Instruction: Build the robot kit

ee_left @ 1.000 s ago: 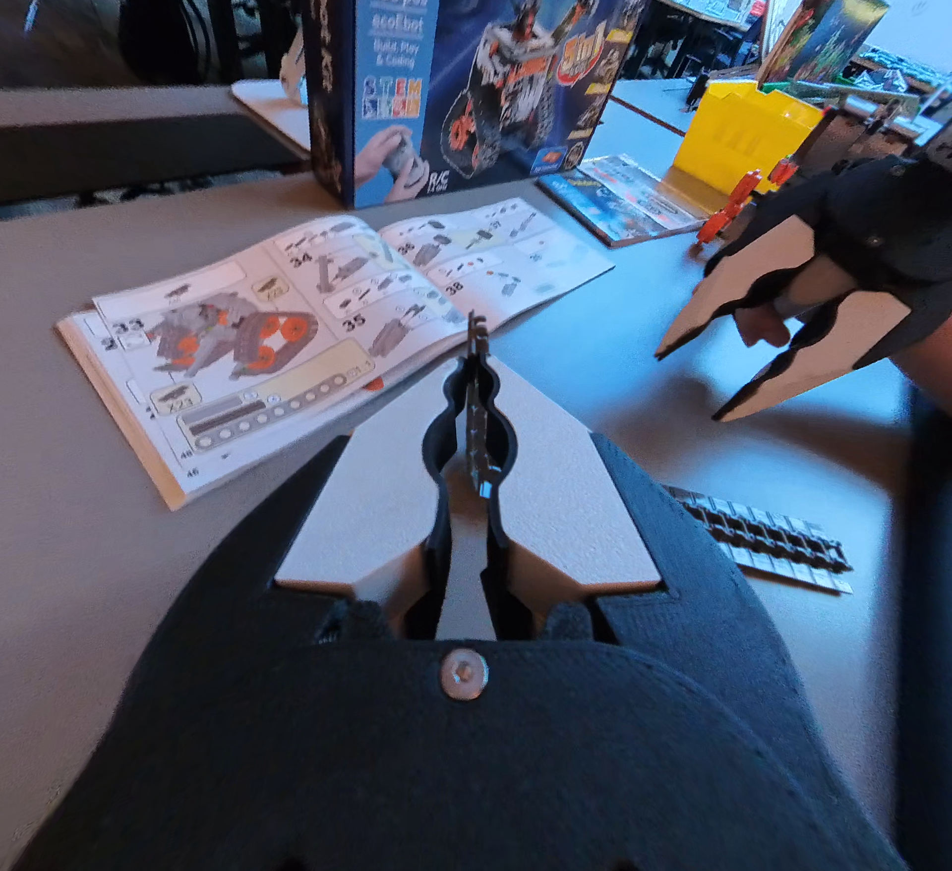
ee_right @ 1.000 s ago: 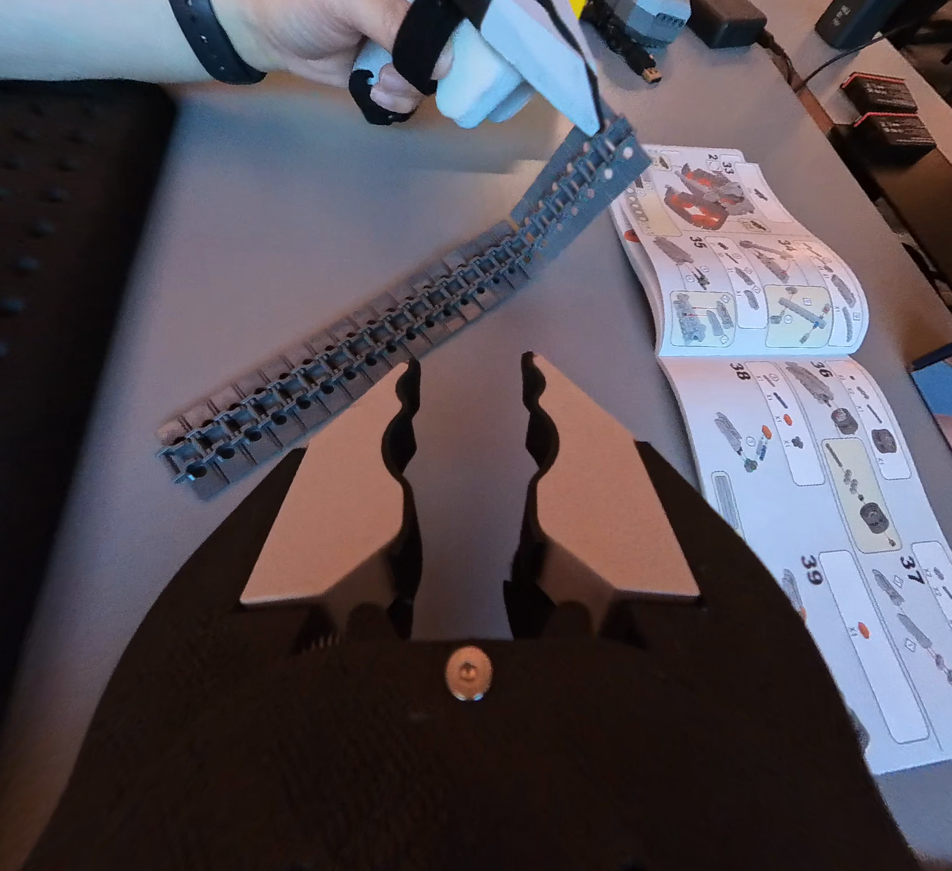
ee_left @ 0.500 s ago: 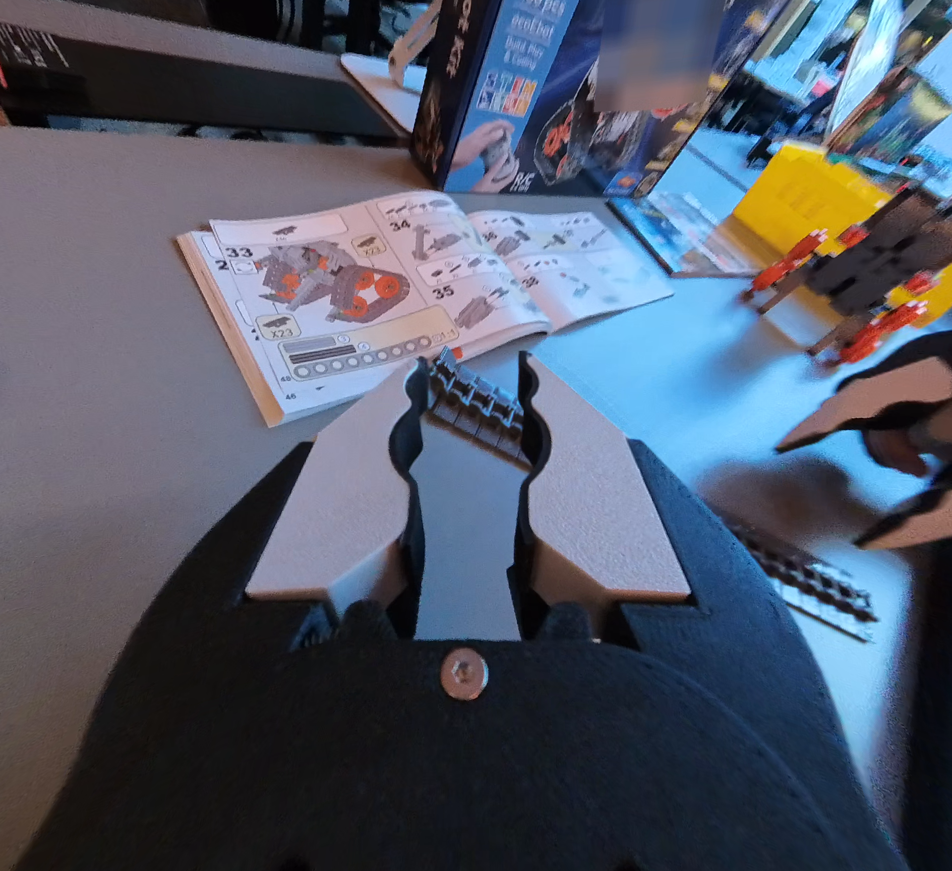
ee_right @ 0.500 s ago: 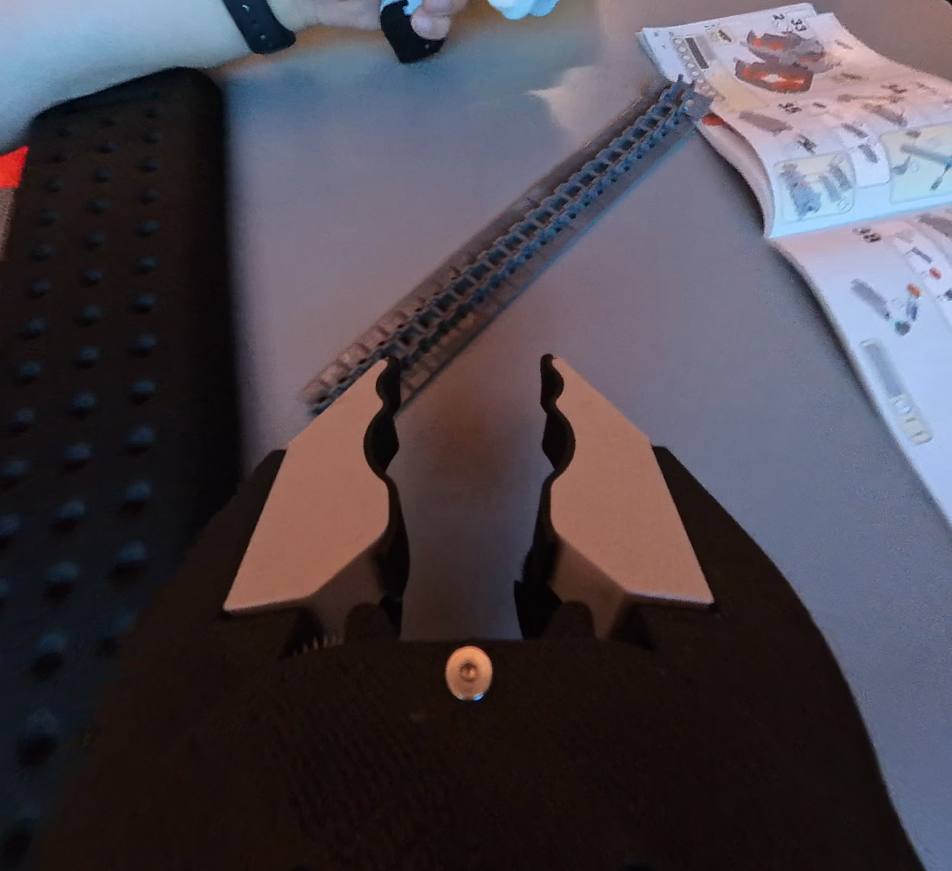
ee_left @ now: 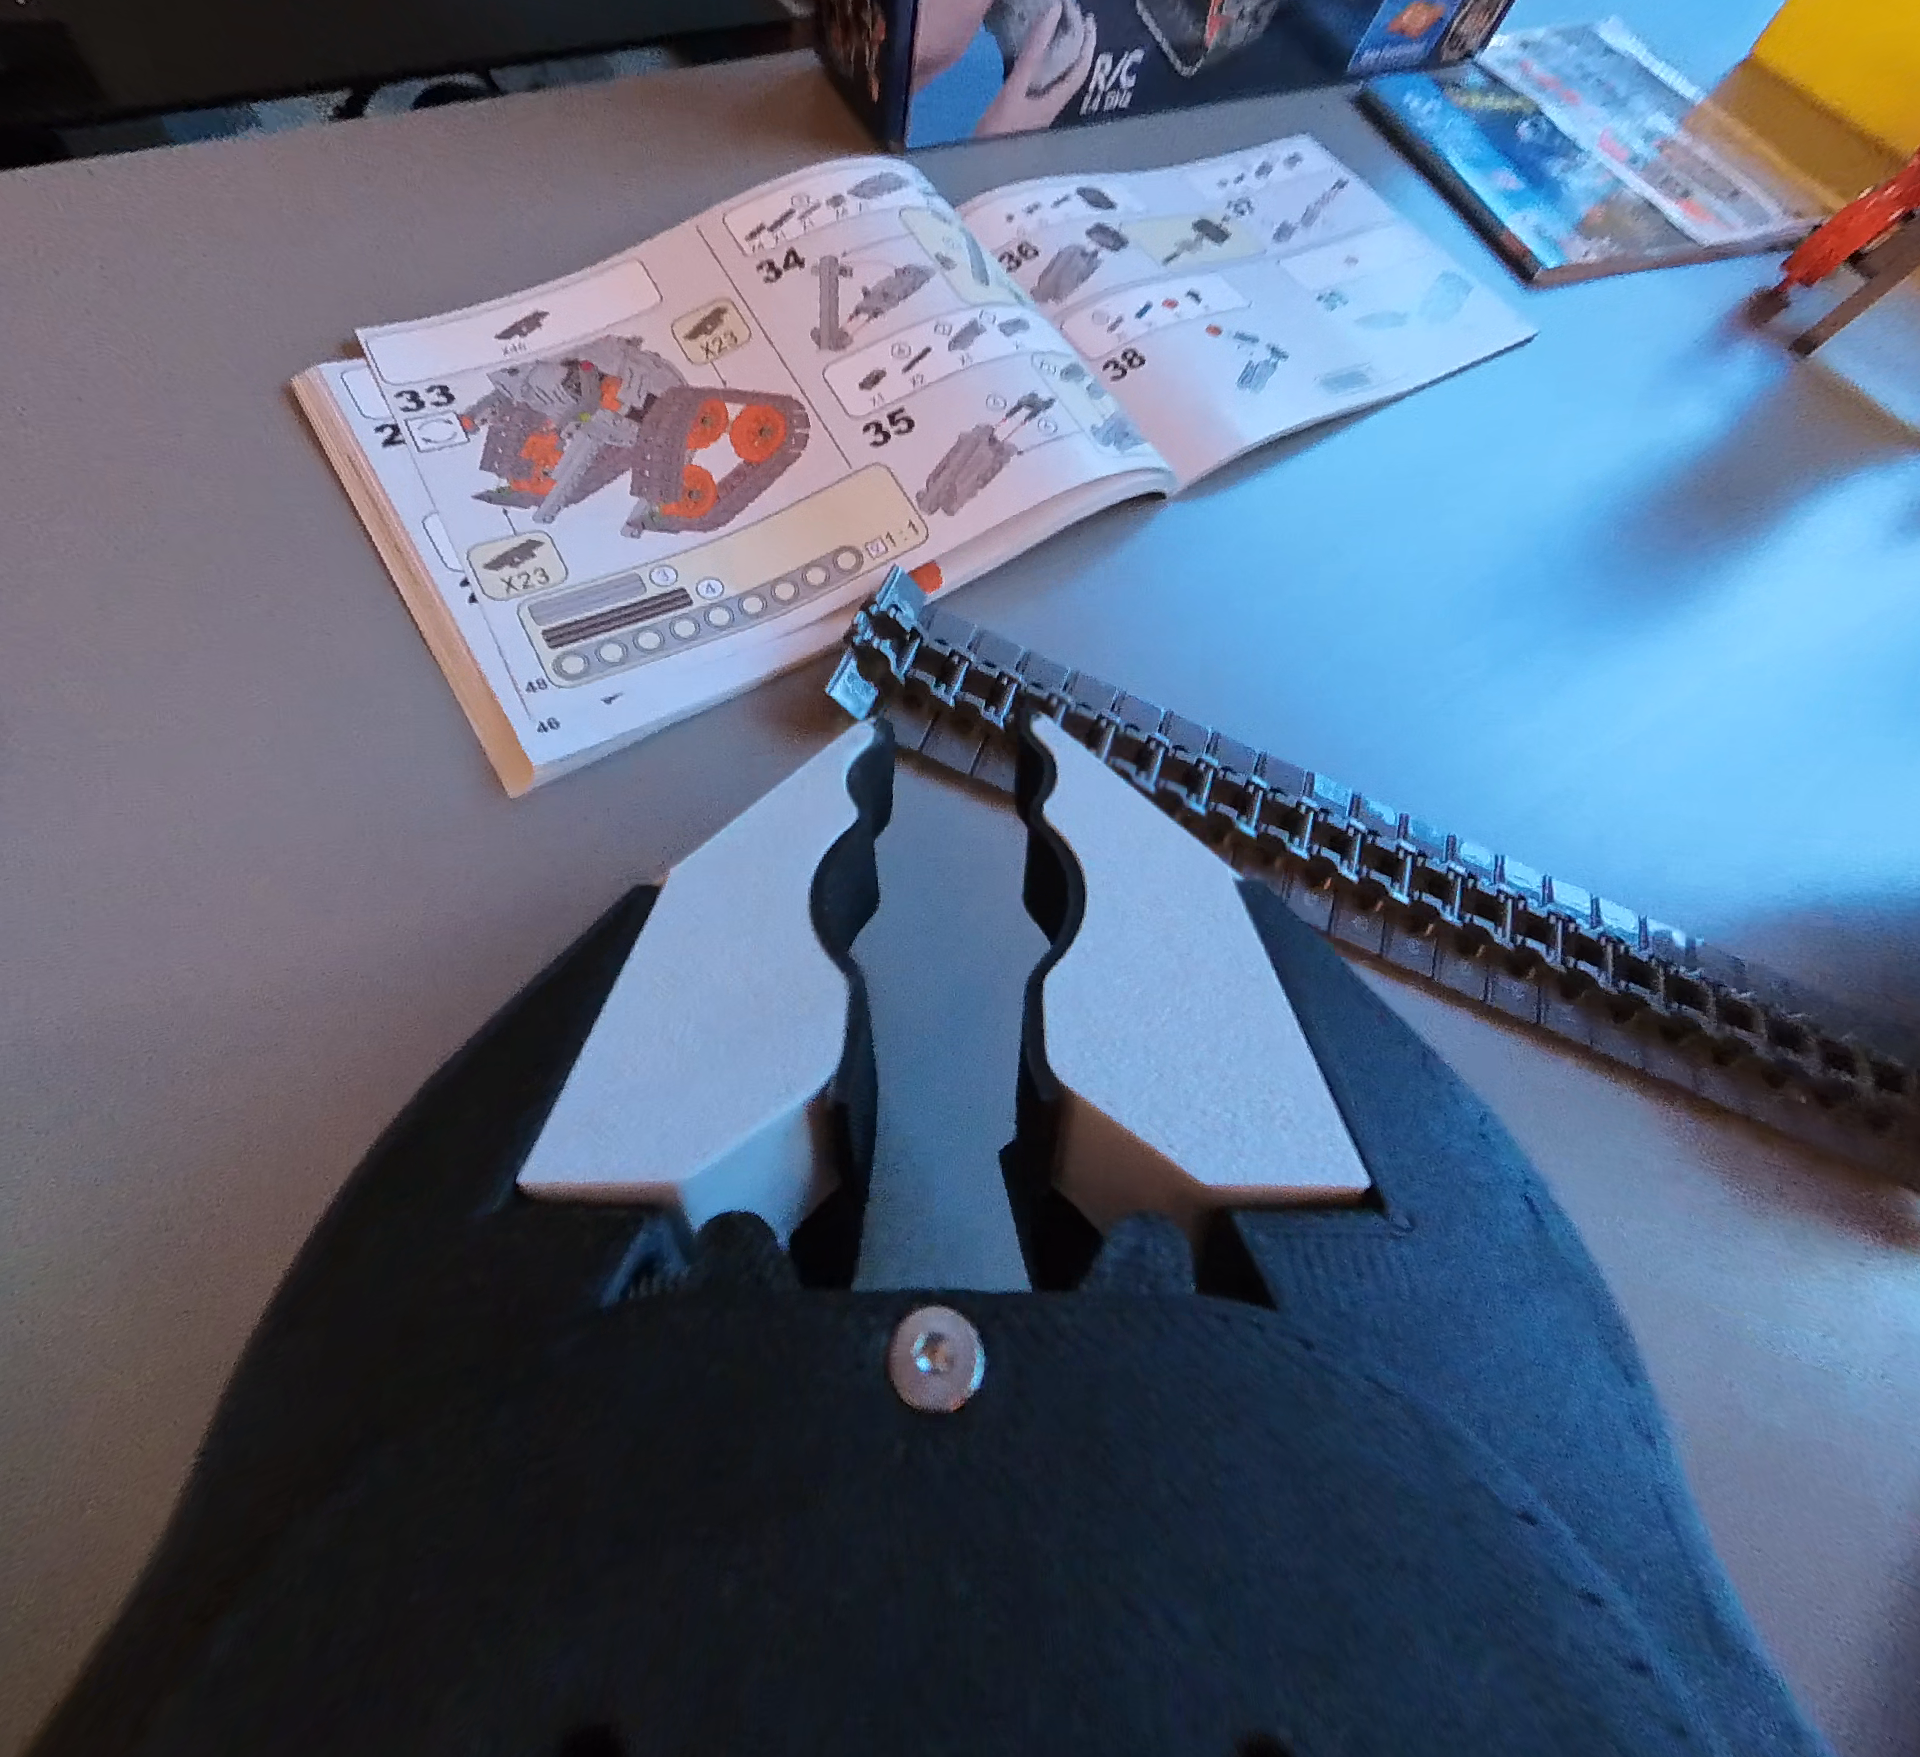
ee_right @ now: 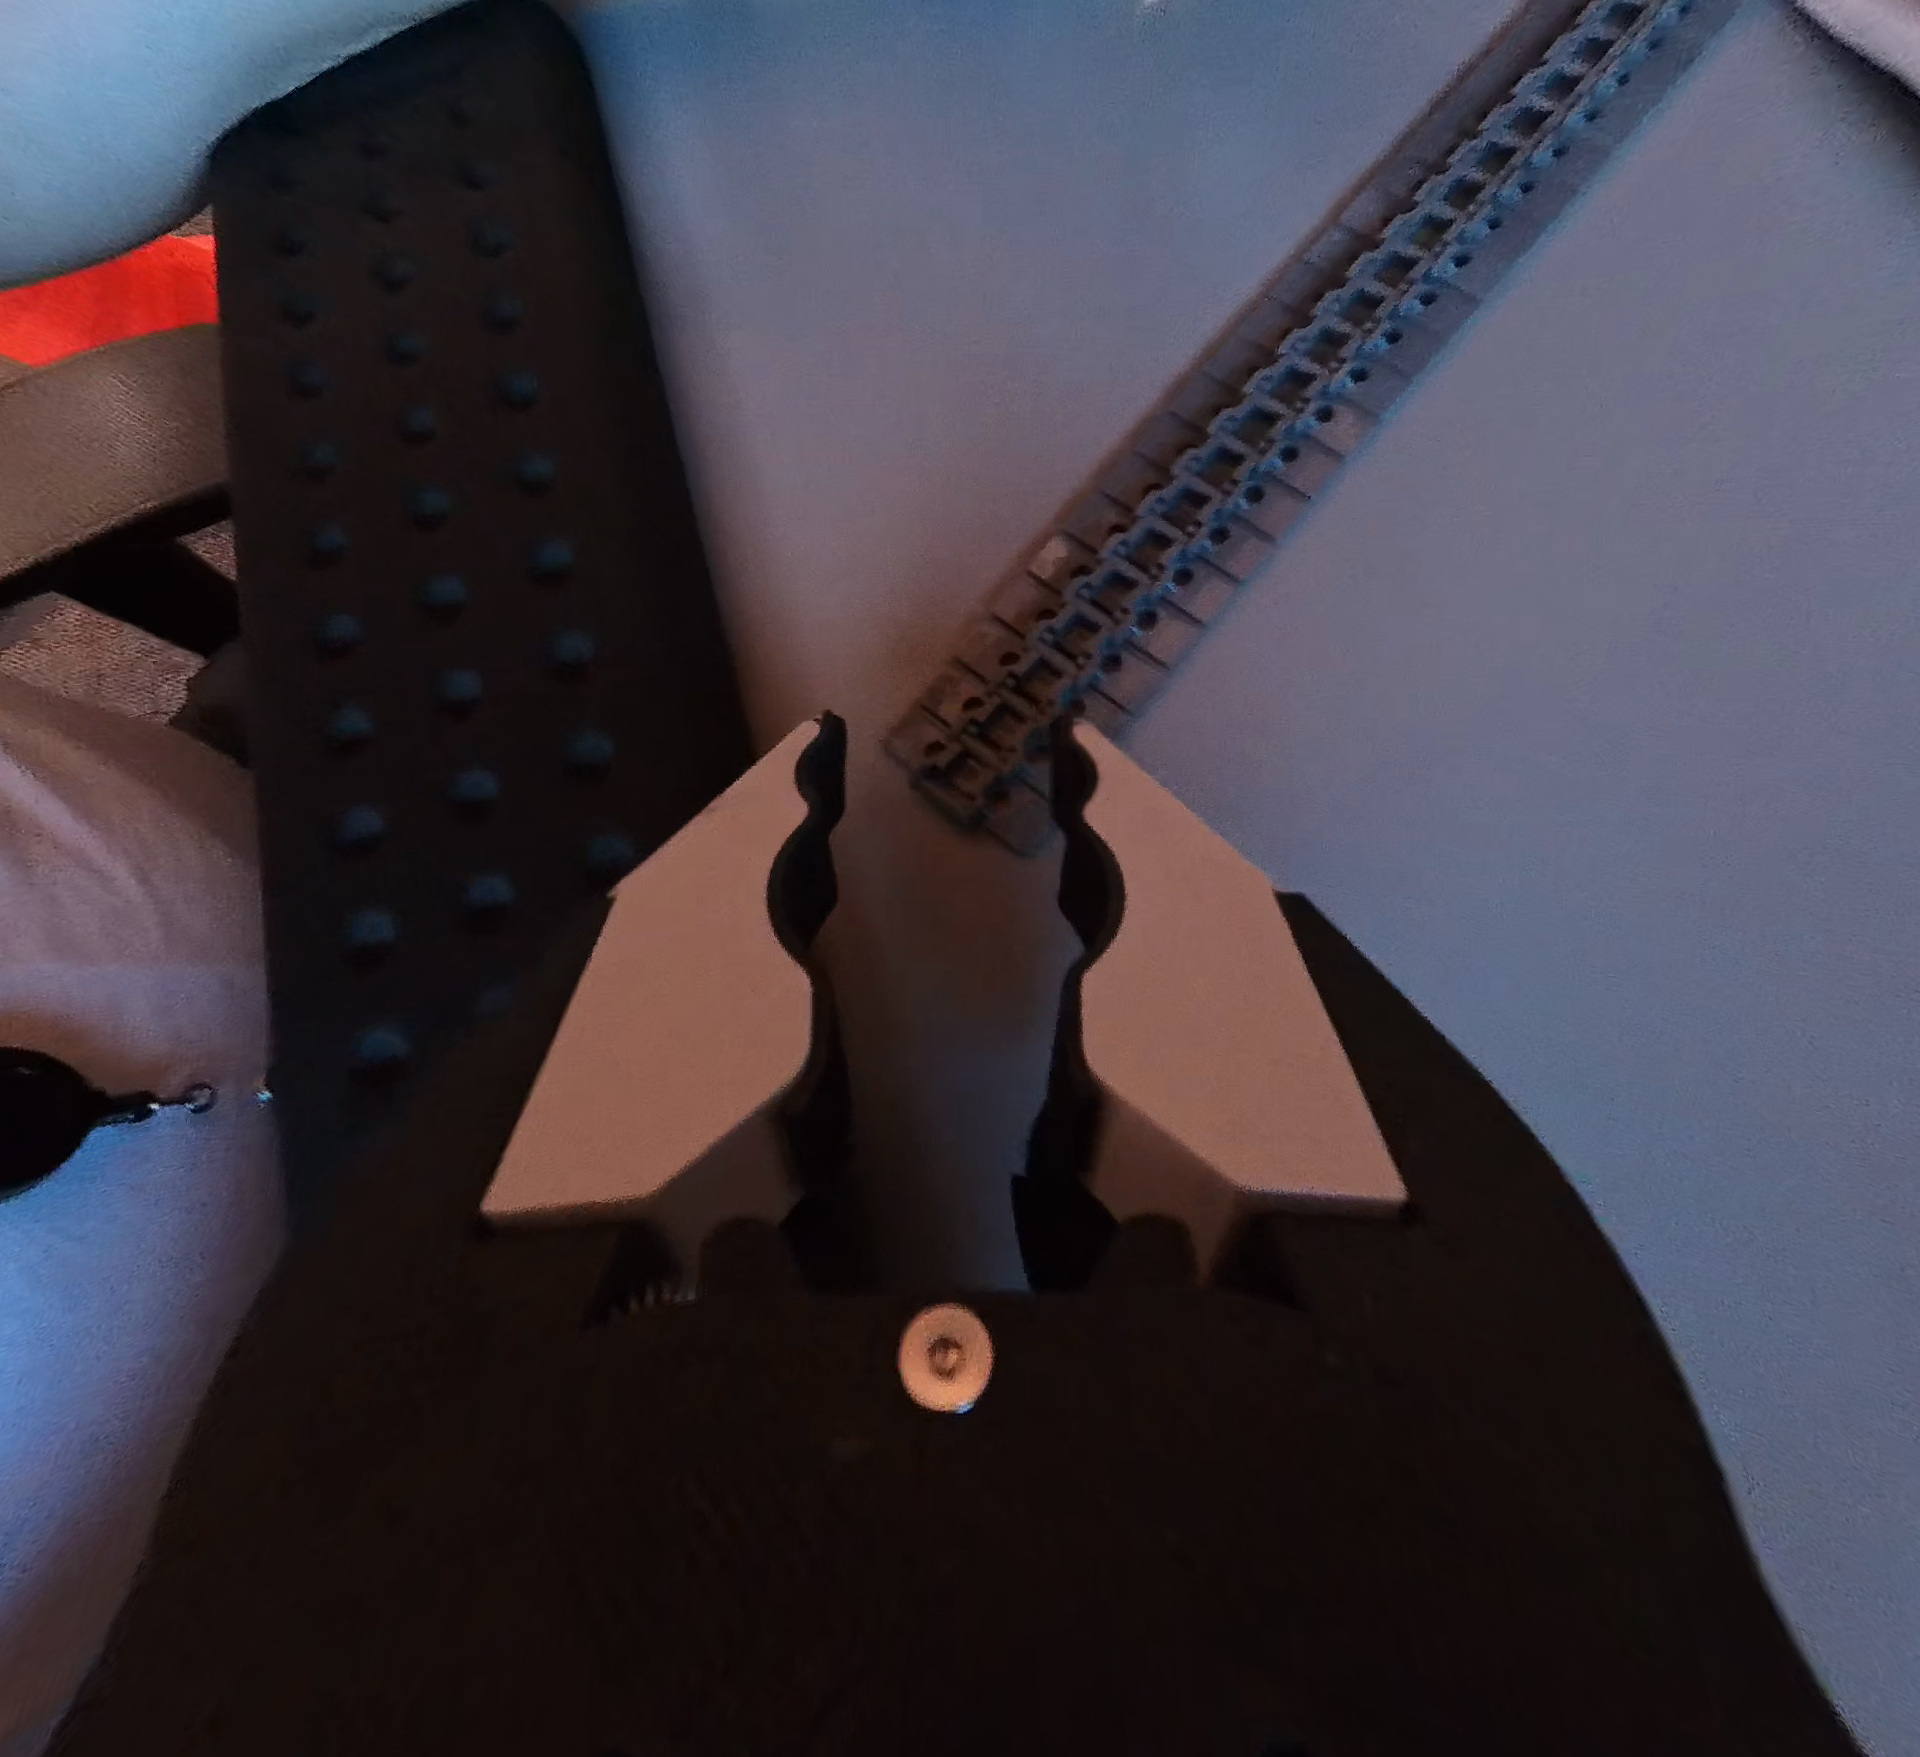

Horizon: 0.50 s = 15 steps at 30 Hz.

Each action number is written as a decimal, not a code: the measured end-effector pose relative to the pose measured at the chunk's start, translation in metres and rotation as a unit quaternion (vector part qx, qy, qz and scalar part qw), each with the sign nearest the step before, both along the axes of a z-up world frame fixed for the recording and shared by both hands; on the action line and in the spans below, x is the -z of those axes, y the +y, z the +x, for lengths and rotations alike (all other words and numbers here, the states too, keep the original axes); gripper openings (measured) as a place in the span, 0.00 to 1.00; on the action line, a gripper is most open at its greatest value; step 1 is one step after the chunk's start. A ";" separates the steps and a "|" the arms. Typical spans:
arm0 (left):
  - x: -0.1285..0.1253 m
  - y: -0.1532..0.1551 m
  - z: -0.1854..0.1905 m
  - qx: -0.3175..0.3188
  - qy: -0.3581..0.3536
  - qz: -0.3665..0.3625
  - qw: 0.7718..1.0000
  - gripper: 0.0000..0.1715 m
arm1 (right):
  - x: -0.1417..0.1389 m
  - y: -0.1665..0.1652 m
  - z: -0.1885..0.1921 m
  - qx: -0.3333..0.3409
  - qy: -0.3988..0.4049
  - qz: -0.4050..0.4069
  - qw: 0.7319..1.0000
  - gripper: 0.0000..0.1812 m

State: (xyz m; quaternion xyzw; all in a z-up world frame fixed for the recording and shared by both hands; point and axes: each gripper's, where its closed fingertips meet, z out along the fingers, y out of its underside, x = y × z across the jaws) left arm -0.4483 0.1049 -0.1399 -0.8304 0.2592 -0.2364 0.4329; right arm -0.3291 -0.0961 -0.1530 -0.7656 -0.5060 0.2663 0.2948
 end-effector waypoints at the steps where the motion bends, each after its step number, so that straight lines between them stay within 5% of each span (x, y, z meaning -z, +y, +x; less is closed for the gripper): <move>1: 0.002 -0.001 0.000 -0.001 0.008 -0.003 1.000 0.12 | 0.001 -0.002 -0.002 0.004 -0.002 -0.008 1.000 0.19; 9: 0.022 -0.005 0.000 0.002 0.071 -0.035 0.997 0.05 | 0.006 -0.002 0.003 0.030 -0.026 -0.021 0.999 0.11; 15: 0.022 -0.010 0.014 0.024 0.061 -0.041 0.997 0.07 | 0.001 -0.021 -0.030 -0.020 0.006 -0.073 0.997 0.09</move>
